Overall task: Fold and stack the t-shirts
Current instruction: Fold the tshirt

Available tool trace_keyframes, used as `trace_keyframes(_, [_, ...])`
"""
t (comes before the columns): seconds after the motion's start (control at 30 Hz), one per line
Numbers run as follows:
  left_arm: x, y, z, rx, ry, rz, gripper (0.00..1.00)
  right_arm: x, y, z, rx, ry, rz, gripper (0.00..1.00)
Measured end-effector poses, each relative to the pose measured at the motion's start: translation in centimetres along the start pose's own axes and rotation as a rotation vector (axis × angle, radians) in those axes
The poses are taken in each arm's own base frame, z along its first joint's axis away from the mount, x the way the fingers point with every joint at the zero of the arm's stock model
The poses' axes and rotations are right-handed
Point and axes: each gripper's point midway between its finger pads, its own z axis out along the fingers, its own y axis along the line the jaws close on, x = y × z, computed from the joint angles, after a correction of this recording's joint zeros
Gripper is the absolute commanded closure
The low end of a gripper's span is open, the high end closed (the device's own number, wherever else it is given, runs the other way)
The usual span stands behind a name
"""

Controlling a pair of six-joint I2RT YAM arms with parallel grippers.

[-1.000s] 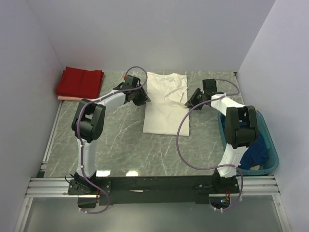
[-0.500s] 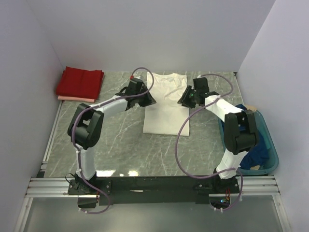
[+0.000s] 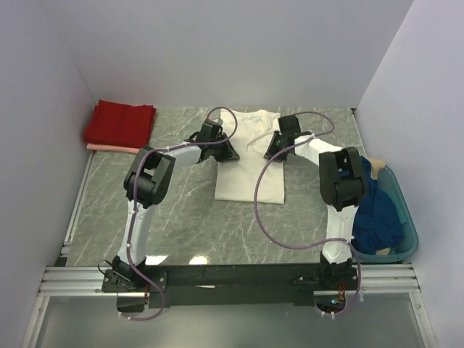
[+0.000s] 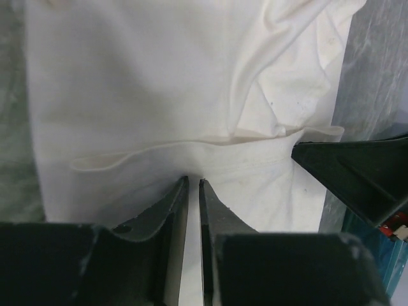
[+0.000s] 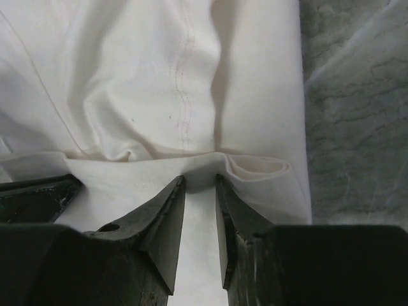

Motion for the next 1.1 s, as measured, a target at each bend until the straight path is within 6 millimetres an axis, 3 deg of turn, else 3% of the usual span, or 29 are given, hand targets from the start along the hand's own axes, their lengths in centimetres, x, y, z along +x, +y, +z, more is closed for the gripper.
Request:
trace_keyframes(0.33, [-0.4,1.1,-0.3,-0.021,-0.025,-0.056,0.82,-0.2,-0.9,0.4,0.047,-0.002,0.004,0.66])
trace_keyframes(0.6, [1.3,2.7,-2.9,-0.075,-0.037,-0.096,0.82,0.9,-0.6,0.2,0.027,-0.008,-0.009,0.66])
trace_keyframes(0.93, [4.5,4.5,-6.5,-0.1,-0.029,-0.121,0.83,5.4,0.8,-1.4,-0.022,0.007,-0.06,0.68])
trace_keyframes(1.1, [6.8,5.7,-9.2,-0.119,-0.024,-0.126,0.83,9.0,1.2,-3.0,-0.048,0.035,-0.089,0.68])
